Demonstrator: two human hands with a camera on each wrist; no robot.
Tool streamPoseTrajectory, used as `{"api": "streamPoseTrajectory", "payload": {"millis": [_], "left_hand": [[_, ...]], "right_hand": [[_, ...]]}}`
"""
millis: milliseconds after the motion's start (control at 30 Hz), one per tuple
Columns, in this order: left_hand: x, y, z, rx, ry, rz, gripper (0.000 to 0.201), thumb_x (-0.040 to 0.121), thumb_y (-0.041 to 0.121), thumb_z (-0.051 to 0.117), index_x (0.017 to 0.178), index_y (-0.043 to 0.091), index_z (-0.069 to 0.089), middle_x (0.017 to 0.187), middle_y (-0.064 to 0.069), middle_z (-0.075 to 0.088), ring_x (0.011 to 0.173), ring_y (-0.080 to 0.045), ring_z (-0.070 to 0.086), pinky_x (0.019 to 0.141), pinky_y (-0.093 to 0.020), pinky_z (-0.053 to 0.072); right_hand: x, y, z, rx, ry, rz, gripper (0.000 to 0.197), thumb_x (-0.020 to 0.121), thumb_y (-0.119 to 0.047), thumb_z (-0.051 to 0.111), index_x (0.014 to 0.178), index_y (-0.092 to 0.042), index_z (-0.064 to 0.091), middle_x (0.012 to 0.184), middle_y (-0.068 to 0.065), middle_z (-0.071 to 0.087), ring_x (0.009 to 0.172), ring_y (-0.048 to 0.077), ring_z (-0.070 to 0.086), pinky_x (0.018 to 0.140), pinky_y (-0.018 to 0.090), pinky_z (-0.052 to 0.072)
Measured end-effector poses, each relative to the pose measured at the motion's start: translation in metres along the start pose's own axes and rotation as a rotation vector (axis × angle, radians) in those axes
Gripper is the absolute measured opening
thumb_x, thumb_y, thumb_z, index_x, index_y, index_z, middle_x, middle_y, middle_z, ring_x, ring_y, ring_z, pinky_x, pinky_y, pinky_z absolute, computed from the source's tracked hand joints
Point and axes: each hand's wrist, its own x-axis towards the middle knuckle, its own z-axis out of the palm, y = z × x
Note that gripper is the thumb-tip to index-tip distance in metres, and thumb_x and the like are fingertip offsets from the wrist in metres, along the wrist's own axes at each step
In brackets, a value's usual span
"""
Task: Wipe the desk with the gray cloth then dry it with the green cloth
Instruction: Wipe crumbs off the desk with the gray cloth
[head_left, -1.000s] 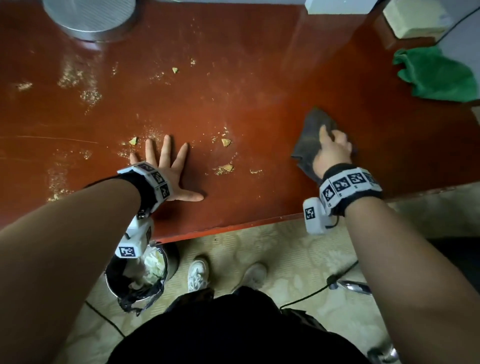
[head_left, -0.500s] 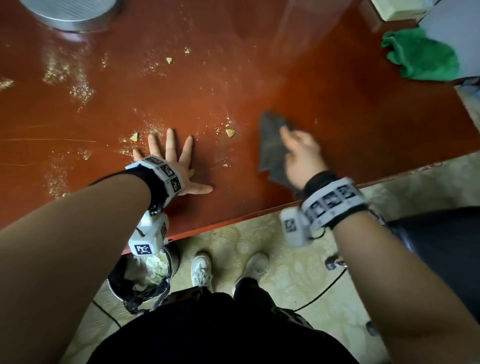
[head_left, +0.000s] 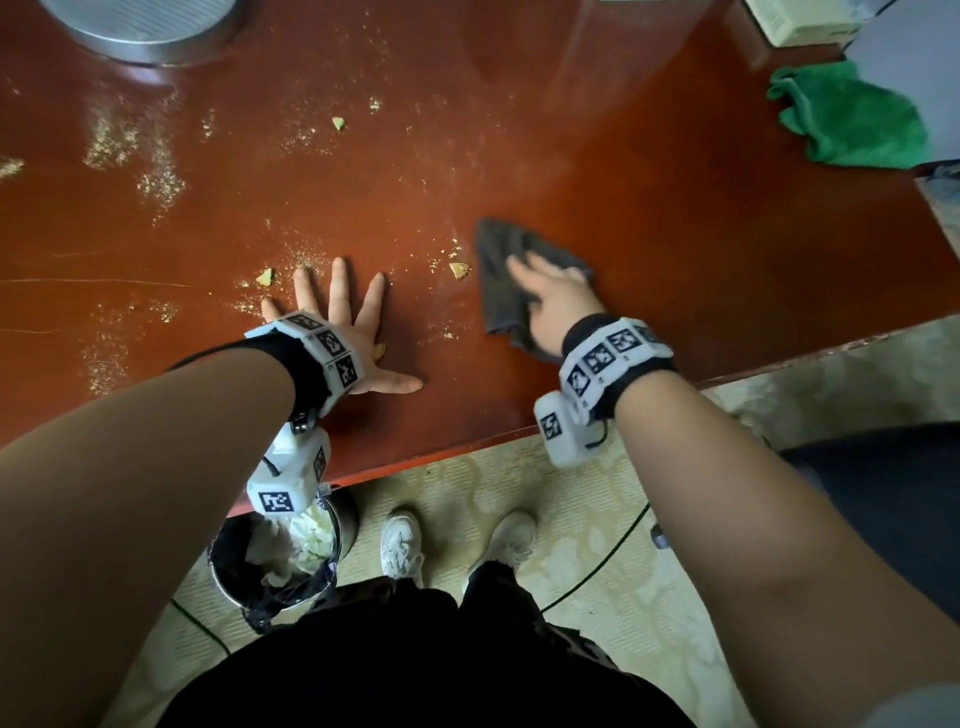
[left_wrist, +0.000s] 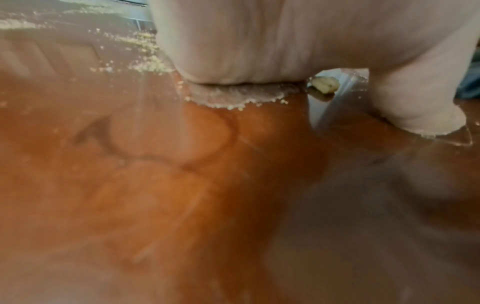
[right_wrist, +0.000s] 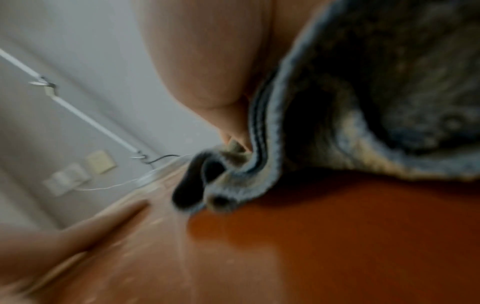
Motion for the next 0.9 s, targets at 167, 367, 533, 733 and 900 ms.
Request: {"api": "streamPoseTrajectory", "payload": {"millis": [167, 367, 533, 733, 900], "left_hand": [[0.001, -0.001, -0.001, 0.008, -0.004, 0.002, 0.124, 0.058, 0.088, 0.047, 0.138, 0.038, -0.032, 0.145, -0.001, -0.043, 0.138, -0.041, -0.026, 0.107, -0.067, 0.005], [0.005, 0.002, -0.004, 0.008, -0.007, -0.013, 0.128, 0.054, 0.088, 0.051, 0.137, 0.039, -0.034, 0.145, -0.001, -0.043, 0.137, -0.042, -0.026, 0.107, -0.067, 0.004], [0.012, 0.004, -0.015, -0.038, -0.008, -0.038, 0.128, 0.054, 0.088, 0.052, 0.138, 0.04, -0.031, 0.146, -0.001, -0.042, 0.138, -0.041, -0.025, 0.107, -0.066, 0.001], [0.025, 0.008, -0.028, -0.073, -0.002, -0.076, 0.127, 0.053, 0.089, 0.049, 0.137, 0.041, -0.033, 0.146, -0.001, -0.042, 0.138, -0.04, -0.026, 0.107, -0.067, 0.0], [0.038, 0.011, -0.032, -0.131, 0.012, -0.134, 0.121, 0.056, 0.091, 0.042, 0.135, 0.043, -0.035, 0.145, 0.002, -0.043, 0.138, -0.038, -0.027, 0.108, -0.065, -0.002]], "right_hand": [[-0.013, 0.024, -0.018, 0.175, 0.22, -0.127, 0.057, 0.091, 0.007, 0.034, 0.142, -0.019, 0.039, 0.15, 0.005, 0.035, 0.138, 0.024, 0.03, 0.116, 0.026, 0.018], [0.006, 0.085, -0.048, 0.036, 0.159, 0.513, 0.057, 0.097, -0.01, 0.036, 0.149, -0.024, 0.017, 0.157, 0.003, 0.018, 0.138, 0.034, 0.024, 0.113, 0.043, 0.029], [0.005, 0.029, -0.015, -0.05, 0.066, -0.09, 0.055, 0.094, -0.006, 0.041, 0.145, -0.023, 0.03, 0.156, 0.004, 0.021, 0.142, 0.029, 0.019, 0.114, 0.025, 0.015], [0.058, 0.04, -0.062, 0.035, 0.142, -0.207, 0.05, 0.092, -0.003, 0.045, 0.14, -0.017, 0.042, 0.147, 0.008, 0.04, 0.136, 0.026, 0.036, 0.116, 0.03, 0.023], [0.129, 0.071, -0.115, -0.101, 0.166, 0.249, 0.056, 0.095, -0.016, 0.043, 0.148, -0.016, 0.024, 0.151, 0.014, 0.026, 0.136, 0.034, 0.031, 0.111, 0.038, 0.028]]}}
